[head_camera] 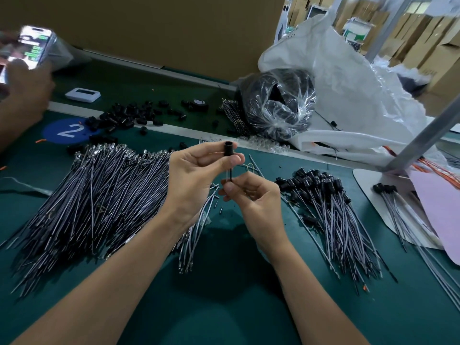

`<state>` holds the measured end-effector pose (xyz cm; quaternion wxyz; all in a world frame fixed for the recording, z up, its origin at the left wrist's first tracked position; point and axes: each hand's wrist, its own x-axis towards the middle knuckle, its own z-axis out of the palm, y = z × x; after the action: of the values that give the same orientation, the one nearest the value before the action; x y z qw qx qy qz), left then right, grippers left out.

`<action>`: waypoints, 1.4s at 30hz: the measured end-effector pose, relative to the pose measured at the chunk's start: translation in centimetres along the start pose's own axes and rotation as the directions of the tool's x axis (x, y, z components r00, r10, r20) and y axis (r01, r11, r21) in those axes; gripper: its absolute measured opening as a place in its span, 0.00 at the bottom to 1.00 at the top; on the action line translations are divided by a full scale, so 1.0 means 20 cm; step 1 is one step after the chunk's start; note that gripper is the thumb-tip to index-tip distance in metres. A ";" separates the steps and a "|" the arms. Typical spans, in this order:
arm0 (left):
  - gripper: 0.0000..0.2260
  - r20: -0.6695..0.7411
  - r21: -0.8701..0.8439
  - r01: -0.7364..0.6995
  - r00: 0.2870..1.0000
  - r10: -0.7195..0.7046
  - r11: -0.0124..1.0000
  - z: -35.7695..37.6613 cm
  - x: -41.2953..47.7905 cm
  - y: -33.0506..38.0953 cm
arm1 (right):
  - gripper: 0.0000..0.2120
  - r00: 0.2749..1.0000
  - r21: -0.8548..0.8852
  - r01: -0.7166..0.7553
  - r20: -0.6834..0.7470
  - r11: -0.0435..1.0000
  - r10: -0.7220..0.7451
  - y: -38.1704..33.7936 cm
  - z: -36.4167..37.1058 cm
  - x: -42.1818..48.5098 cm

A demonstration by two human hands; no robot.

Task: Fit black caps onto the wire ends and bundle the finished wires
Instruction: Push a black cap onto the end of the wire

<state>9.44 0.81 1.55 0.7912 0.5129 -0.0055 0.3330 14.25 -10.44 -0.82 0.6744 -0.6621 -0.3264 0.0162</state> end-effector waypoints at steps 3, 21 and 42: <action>0.12 -0.044 -0.081 0.045 0.998 -0.049 0.996 0.00 0.00 0.00 | 0.06 1.000 -0.021 -0.004 -0.004 1.000 0.004 0.00 0.02 -0.01; 0.13 0.022 0.204 0.451 0.885 -0.465 0.869 -0.09 0.04 -0.08 | 0.13 0.980 -0.732 -0.171 -0.056 0.660 0.192 0.09 -0.18 0.56; 0.07 -0.023 0.152 0.479 0.876 -0.482 0.864 -0.05 0.02 -0.09 | 0.06 0.981 -0.472 -0.193 -0.083 0.860 0.174 0.07 -0.09 0.62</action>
<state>10.28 1.39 -0.25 0.8074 0.5598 0.1417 0.1210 25.44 -6.32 3.31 0.4915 -0.8361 -0.2432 -0.0129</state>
